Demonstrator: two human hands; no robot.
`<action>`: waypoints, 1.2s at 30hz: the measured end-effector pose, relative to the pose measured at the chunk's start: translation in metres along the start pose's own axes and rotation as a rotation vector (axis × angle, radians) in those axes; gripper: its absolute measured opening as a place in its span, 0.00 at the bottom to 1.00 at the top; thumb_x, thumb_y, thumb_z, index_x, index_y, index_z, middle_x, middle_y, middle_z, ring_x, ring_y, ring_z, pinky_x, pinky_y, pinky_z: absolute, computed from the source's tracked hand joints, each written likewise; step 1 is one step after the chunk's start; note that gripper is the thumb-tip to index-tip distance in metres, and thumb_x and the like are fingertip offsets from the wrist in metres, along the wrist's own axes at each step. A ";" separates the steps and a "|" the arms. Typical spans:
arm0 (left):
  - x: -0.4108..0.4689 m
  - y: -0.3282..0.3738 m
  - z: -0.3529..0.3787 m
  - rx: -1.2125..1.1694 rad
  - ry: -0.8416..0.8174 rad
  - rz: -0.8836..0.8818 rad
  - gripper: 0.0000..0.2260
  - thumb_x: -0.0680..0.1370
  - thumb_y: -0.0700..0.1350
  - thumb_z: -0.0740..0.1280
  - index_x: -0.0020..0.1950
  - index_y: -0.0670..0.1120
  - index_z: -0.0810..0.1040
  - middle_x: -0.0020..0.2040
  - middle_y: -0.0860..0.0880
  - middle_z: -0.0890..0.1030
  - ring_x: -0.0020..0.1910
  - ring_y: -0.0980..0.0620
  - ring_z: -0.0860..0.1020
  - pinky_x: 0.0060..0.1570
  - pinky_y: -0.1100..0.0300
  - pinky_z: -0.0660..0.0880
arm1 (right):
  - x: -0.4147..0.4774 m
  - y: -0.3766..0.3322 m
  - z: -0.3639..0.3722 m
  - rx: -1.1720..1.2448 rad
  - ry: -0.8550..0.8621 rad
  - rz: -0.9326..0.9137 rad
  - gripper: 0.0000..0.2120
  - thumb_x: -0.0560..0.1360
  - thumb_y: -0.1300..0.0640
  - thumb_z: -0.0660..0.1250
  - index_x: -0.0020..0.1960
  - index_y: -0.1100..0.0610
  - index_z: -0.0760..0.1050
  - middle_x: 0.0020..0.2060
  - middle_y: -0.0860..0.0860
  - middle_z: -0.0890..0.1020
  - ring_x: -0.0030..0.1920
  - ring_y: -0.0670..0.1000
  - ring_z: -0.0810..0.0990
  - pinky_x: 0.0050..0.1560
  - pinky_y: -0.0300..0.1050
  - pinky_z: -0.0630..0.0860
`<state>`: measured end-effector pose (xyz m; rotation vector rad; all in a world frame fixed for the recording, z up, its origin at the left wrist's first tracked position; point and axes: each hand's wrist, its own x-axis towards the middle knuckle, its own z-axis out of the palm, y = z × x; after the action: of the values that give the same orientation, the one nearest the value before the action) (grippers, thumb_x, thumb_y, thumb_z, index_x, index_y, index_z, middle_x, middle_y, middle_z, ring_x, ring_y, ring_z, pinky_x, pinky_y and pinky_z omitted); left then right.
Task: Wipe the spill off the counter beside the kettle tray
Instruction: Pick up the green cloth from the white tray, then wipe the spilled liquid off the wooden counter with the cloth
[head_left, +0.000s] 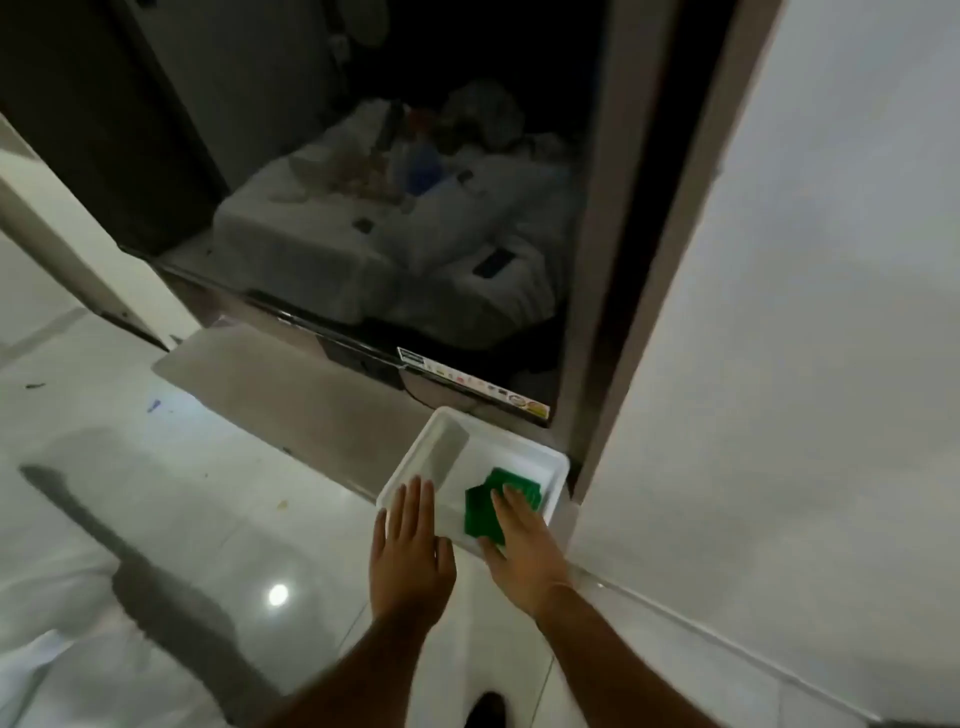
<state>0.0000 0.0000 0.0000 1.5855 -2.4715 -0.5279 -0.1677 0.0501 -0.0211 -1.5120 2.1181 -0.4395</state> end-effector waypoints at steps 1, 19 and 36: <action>0.010 -0.015 0.004 -0.021 -0.022 -0.021 0.32 0.81 0.56 0.44 0.86 0.51 0.45 0.87 0.49 0.48 0.87 0.48 0.45 0.86 0.43 0.48 | 0.017 -0.004 0.012 0.032 -0.046 0.008 0.36 0.83 0.46 0.61 0.85 0.48 0.48 0.85 0.48 0.50 0.85 0.54 0.52 0.84 0.55 0.54; 0.051 -0.067 0.050 -0.001 -0.174 0.050 0.35 0.79 0.56 0.46 0.87 0.48 0.48 0.88 0.48 0.52 0.86 0.51 0.45 0.85 0.48 0.44 | 0.114 0.018 0.060 -0.355 -0.297 0.155 0.30 0.83 0.61 0.63 0.82 0.63 0.56 0.82 0.63 0.58 0.81 0.64 0.60 0.76 0.61 0.70; -0.027 0.235 0.075 0.079 -0.381 0.746 0.29 0.75 0.48 0.60 0.74 0.37 0.78 0.71 0.37 0.82 0.70 0.35 0.80 0.67 0.39 0.78 | -0.200 0.175 -0.148 0.497 0.358 0.716 0.10 0.75 0.56 0.59 0.46 0.59 0.77 0.41 0.59 0.85 0.44 0.60 0.84 0.48 0.55 0.83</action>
<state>-0.2115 0.1286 0.0208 0.4991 -3.1116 -0.6397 -0.3367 0.2932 0.0504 -0.3736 2.3870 -0.9123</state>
